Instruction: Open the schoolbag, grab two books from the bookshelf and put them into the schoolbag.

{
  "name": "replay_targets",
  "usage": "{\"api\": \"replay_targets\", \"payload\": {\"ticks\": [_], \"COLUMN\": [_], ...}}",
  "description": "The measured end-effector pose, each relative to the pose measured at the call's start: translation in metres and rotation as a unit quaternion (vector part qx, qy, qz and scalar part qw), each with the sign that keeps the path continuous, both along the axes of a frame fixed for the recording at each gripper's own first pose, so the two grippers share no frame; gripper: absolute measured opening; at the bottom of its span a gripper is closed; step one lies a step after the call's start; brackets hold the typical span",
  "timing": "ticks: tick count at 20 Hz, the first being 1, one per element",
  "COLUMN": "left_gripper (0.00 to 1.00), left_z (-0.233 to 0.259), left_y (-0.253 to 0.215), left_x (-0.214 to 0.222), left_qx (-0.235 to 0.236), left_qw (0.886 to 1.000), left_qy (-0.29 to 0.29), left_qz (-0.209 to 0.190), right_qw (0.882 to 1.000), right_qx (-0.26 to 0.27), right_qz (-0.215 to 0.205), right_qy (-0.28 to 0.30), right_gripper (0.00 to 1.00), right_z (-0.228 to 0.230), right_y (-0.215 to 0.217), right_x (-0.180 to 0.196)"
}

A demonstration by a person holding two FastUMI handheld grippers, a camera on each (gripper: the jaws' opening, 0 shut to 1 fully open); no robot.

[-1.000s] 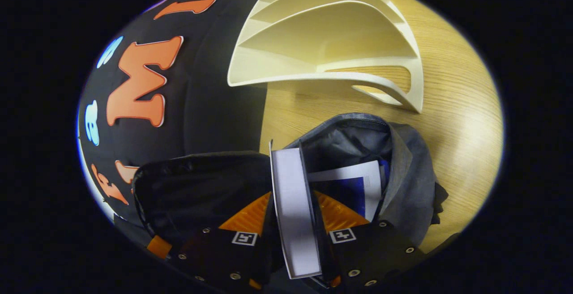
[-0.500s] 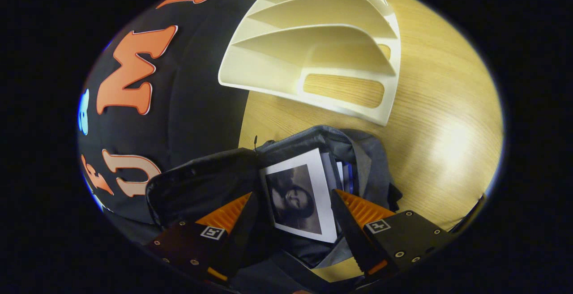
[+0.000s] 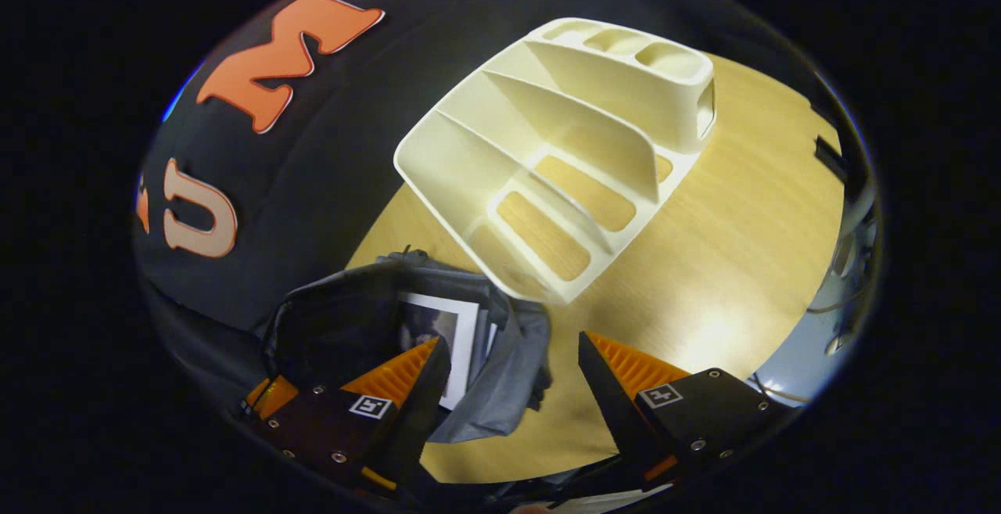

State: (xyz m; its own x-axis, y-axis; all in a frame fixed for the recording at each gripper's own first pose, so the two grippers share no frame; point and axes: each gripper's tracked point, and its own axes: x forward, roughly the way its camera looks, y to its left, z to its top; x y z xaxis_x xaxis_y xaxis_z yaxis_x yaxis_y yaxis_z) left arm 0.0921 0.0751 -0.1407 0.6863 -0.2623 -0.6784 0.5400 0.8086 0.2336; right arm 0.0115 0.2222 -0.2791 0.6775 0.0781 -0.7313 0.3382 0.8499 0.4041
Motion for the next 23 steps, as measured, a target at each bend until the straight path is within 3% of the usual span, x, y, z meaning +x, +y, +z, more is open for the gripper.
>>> {"api": "replay_targets", "payload": {"ticks": [4, 5, 6, 10, 12, 14, 15, 17, 21, 23], "left_gripper": [0.01, 0.07, 0.03, 0.08, 0.16, 0.31, 0.45, 0.55, 1.00, 0.98], "left_z": [-0.017, -0.022, -0.027, -0.034, -0.031, -0.025, -0.020, -0.002, 0.041, 0.057], "left_y": [-0.011, -0.013, -0.016, -0.021, -0.025, -0.035, -0.039, -0.039, -0.046, -0.049], "left_x": [-0.024, -0.028, -0.031, -0.044, -0.049, -0.052, -0.051, -0.049, -0.035, -0.026], "left_qx": [-0.027, -0.035, -0.044, -0.085, -0.107, -0.134, -0.145, -0.151, -0.156, -0.159], "left_qw": [0.999, 0.998, 0.997, 0.990, 0.985, 0.981, 0.979, 0.977, 0.976, 0.972], "left_qy": [0.020, 0.026, 0.033, 0.050, 0.054, 0.058, 0.054, 0.033, -0.040, -0.080], "left_qz": [0.031, 0.042, 0.054, 0.104, 0.124, 0.131, 0.136, 0.144, 0.149, 0.152], "right_qw": [0.997, 0.996, 0.994, 0.977, 0.970, 0.964, 0.961, 0.953, 0.934, 0.926], "right_qx": [-0.060, -0.068, -0.085, -0.171, -0.194, -0.208, -0.214, -0.232, -0.254, -0.254], "right_qz": [0.042, 0.055, 0.067, 0.114, 0.128, 0.139, 0.144, 0.155, 0.171, 0.172], "right_qy": [-0.012, -0.018, -0.023, -0.051, -0.071, -0.088, -0.096, -0.119, -0.183, -0.221], "right_gripper": [0.98, 0.99, 0.98, 0.98, 0.98, 0.98, 0.98, 0.98, 0.98, 0.98], "right_z": [0.025, 0.030, 0.035, 0.055, 0.071, 0.086, 0.093, 0.113, 0.152, 0.175], "right_y": [-0.035, -0.040, -0.048, -0.082, -0.092, -0.099, -0.101, -0.104, -0.097, -0.092], "right_x": [0.000, 0.001, 0.002, 0.009, 0.013, 0.019, 0.021, 0.026, 0.036, 0.037]}}
